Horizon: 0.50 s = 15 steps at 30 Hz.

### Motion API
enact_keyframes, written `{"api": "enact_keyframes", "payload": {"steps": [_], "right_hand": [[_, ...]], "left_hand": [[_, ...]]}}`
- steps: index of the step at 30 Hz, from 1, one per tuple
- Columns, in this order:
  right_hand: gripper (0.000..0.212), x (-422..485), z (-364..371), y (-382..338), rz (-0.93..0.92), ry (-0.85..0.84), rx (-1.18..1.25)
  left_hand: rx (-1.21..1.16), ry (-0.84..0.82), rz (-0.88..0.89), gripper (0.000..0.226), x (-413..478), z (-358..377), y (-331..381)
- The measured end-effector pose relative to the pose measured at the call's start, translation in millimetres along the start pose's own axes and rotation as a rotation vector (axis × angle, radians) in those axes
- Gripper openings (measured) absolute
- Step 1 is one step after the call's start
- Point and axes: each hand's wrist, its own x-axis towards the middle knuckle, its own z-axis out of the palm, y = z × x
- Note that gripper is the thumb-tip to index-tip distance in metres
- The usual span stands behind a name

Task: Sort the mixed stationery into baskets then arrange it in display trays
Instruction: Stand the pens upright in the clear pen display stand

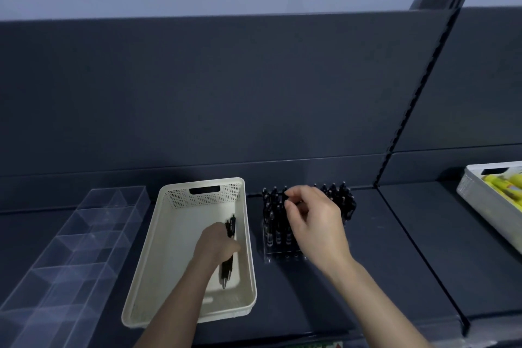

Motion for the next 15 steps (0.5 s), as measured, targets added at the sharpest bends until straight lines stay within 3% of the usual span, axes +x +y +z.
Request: {"api": "enact_keyframes", "payload": {"steps": [3, 7, 10, 15], "right_hand": [[0.012, -1.1, 4.1, -1.6, 0.013, 0.015, 0.04], [0.016, -4.4, 8.7, -4.9, 0.046, 0.013, 0.113], [0.026, -5.8, 11.2, -7.7, 0.112, -0.043, 0.194], [0.021, -2.9, 10.3, -17.3, 0.261, -0.142, 0.508]], "left_hand": [[-0.107, 0.037, 0.012, 0.03, -2.9, -4.4, -7.1], [-0.19, 0.23, 0.061, 0.016, -14.2, -13.3, -4.6], [-0.429, 0.322, 0.109, 0.011, -31.2, -24.4, 7.0], [-0.709, 0.247, 0.413, 0.026, -71.8, -40.9, 39.6]]}}
